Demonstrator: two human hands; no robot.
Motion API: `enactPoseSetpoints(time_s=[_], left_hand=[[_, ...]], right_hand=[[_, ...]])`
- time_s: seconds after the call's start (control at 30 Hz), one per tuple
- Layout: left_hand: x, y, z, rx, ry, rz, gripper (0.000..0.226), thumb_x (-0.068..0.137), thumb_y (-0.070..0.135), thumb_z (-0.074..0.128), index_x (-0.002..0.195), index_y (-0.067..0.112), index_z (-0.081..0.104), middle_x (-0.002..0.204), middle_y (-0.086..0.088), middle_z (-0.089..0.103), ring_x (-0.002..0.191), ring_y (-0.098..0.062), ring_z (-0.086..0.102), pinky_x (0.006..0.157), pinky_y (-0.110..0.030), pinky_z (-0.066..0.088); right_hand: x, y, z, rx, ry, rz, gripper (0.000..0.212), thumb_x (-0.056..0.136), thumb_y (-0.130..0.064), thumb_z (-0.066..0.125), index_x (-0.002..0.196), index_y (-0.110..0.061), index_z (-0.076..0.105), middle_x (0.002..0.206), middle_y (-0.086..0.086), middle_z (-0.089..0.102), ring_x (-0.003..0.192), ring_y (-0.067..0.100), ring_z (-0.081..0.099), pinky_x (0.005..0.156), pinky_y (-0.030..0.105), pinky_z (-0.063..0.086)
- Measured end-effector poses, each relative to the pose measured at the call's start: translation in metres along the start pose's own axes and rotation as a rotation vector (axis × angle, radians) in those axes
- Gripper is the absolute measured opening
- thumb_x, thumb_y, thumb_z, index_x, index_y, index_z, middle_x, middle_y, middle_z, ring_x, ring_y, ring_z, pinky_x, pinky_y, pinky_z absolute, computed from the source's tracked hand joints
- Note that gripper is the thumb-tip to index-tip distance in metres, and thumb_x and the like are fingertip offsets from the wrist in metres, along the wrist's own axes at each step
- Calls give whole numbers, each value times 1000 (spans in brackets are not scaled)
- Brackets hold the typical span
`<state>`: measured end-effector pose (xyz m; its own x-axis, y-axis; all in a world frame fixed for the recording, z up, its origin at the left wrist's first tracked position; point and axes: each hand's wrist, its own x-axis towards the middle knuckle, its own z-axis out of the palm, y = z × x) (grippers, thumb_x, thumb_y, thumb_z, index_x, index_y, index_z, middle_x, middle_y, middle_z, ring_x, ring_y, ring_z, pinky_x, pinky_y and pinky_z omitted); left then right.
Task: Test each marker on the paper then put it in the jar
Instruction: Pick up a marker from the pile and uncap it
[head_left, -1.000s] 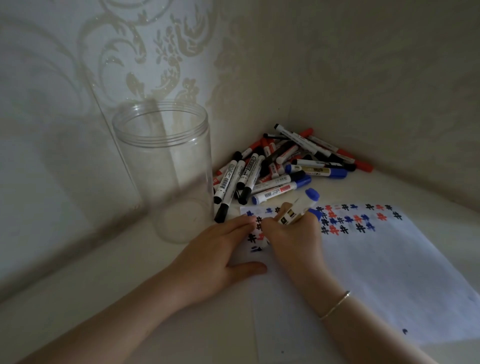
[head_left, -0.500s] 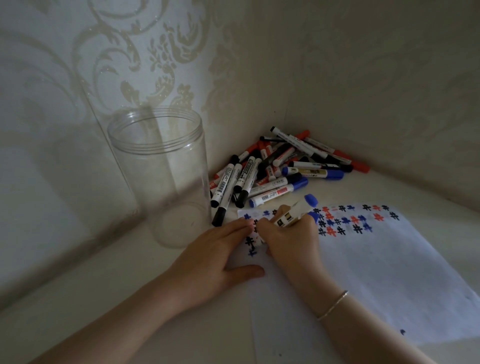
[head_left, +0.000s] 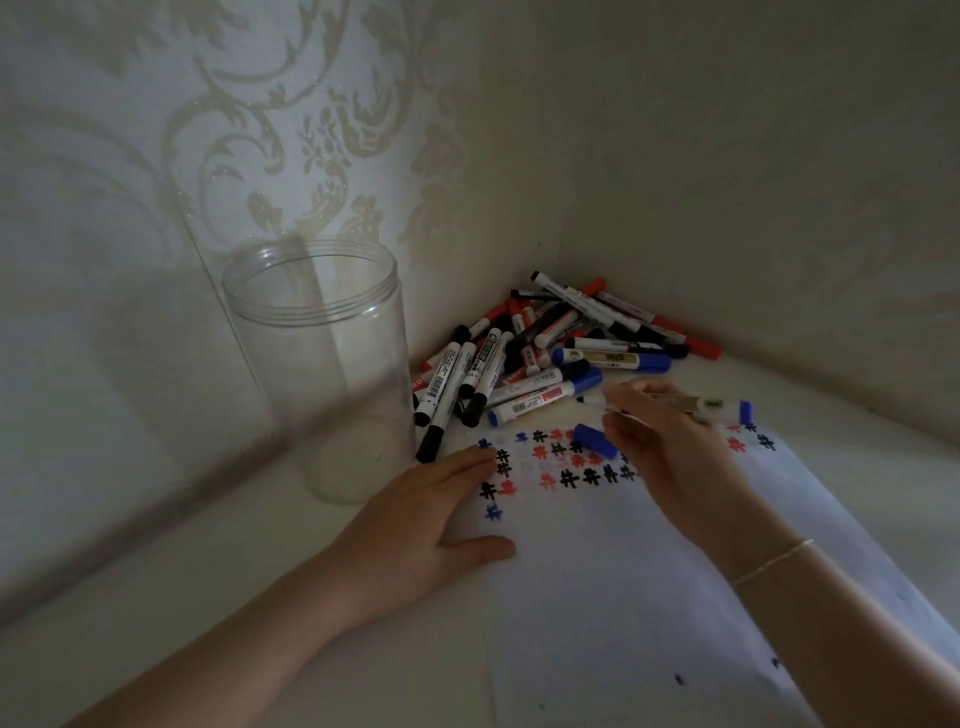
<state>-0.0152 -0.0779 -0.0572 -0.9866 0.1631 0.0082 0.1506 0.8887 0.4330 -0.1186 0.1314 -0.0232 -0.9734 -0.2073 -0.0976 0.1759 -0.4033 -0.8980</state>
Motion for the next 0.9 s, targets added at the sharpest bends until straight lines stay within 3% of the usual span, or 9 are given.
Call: enactPoseSetpoints(time_s=[0.1, 0.2, 0.3, 0.4, 0.57, 0.73, 0.8, 0.9], left_hand=[[0, 2, 0, 14, -6, -8, 96, 64, 84, 25, 149, 40, 17, 143, 38, 1, 127, 16, 7, 103, -5, 5], [0, 5, -2, 11, -24, -23, 93, 70, 84, 31, 149, 37, 18, 144, 36, 5, 136, 9, 12, 107, -8, 9], [2, 17, -6, -22, 75, -42, 69, 87, 59, 50, 146, 31, 29, 150, 28, 17, 135, 6, 23, 104, -9, 19], [14, 40, -12, -36, 208, -47, 51, 95, 47, 47, 141, 27, 39, 145, 21, 31, 126, 4, 36, 93, -9, 26], [54, 68, -12, 292, 323, -21, 43, 95, 49, 44, 126, 20, 50, 128, 6, 46, 112, -11, 46, 93, -25, 38], [90, 81, -2, 244, 171, 166, 47, 96, 24, 52, 142, 20, 41, 143, 5, 42, 134, -15, 34, 110, -32, 29], [99, 81, 3, 203, 137, 192, 44, 96, 22, 53, 139, 20, 46, 138, 4, 48, 130, -15, 38, 107, -31, 30], [107, 76, 8, 119, 138, 196, 28, 94, 24, 57, 121, 23, 64, 118, 3, 59, 113, -15, 47, 96, -28, 36]], right_hand=[[1, -10, -24, 94, -34, 14, 16, 83, -11, 57, 78, -7, 72, 79, 9, 70, 77, 20, 69, 74, 30, 57], [2, -11, -38, 106, 93, -26, 33, 85, -10, 47, 59, -10, 67, 59, 6, 59, 54, 17, 56, 56, 24, 51], [6, -7, -44, 153, 271, -96, 34, 84, -6, 44, 51, -15, 42, 45, -1, 33, 41, 13, 33, 38, 19, 33], [6, -3, -45, -20, 379, -208, 30, 83, -4, 46, 58, -15, 35, 44, -3, 33, 38, 11, 34, 36, 19, 31], [4, 4, -45, -180, 403, -316, 31, 85, -3, 47, 59, -16, 36, 50, -1, 33, 44, 13, 37, 36, 20, 32], [3, 6, -47, -229, 372, -344, 32, 86, -3, 47, 60, -16, 35, 55, 3, 33, 47, 13, 34, 40, 22, 31], [3, 7, -47, -253, 364, -341, 32, 87, -5, 49, 60, -17, 37, 55, 0, 36, 49, 13, 35, 47, 26, 32], [3, 7, -47, -263, 366, -329, 32, 88, -8, 51, 60, -18, 39, 48, -8, 39, 47, 10, 36, 49, 28, 32]])
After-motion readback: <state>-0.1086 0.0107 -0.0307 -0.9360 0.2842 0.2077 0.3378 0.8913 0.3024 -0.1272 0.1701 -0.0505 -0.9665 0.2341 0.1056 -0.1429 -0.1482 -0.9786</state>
